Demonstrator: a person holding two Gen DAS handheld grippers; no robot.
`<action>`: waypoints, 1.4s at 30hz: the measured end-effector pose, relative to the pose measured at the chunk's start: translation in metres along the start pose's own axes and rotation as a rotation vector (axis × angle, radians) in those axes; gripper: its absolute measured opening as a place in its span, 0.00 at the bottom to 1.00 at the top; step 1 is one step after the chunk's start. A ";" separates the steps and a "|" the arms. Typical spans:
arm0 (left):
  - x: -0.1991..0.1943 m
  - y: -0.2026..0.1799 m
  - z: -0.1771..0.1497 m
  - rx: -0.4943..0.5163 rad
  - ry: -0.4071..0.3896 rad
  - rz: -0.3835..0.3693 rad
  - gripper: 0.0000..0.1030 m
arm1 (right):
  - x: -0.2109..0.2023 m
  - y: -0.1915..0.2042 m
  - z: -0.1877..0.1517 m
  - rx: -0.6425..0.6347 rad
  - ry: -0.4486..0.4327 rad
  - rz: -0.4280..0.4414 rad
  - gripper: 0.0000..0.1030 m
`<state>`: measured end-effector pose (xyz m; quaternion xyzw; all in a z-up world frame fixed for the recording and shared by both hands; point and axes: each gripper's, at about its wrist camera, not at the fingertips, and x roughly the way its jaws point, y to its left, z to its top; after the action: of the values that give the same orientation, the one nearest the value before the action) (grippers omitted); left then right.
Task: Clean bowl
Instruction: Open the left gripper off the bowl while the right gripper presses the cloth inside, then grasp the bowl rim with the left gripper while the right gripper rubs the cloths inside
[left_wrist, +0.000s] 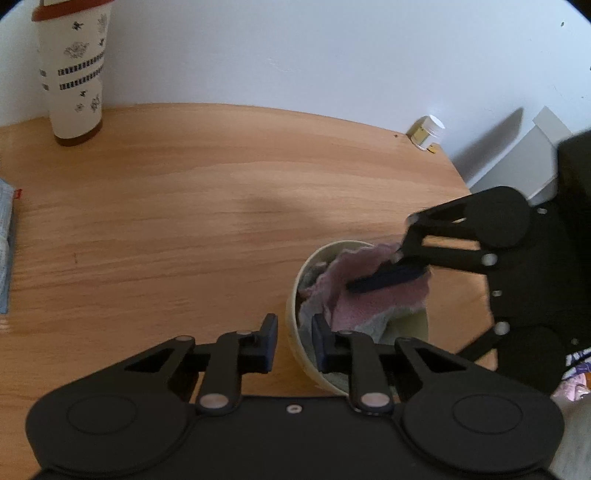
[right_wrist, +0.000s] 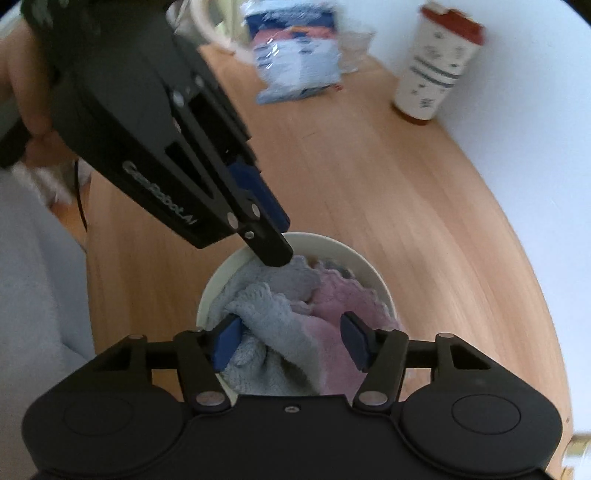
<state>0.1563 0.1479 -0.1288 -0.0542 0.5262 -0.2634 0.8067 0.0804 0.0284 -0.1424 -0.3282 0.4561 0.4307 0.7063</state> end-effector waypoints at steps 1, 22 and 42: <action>0.001 0.000 0.000 0.008 0.006 0.003 0.15 | 0.004 -0.002 0.002 0.002 0.016 0.009 0.49; -0.004 -0.001 -0.002 0.008 -0.017 -0.008 0.16 | 0.020 -0.014 -0.008 0.163 0.025 0.045 0.24; -0.014 -0.009 -0.010 0.039 -0.039 -0.027 0.22 | -0.043 -0.030 -0.045 0.524 -0.357 -0.023 0.18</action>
<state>0.1396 0.1488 -0.1190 -0.0508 0.5044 -0.2835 0.8141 0.0822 -0.0358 -0.1174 -0.0594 0.4168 0.3412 0.8404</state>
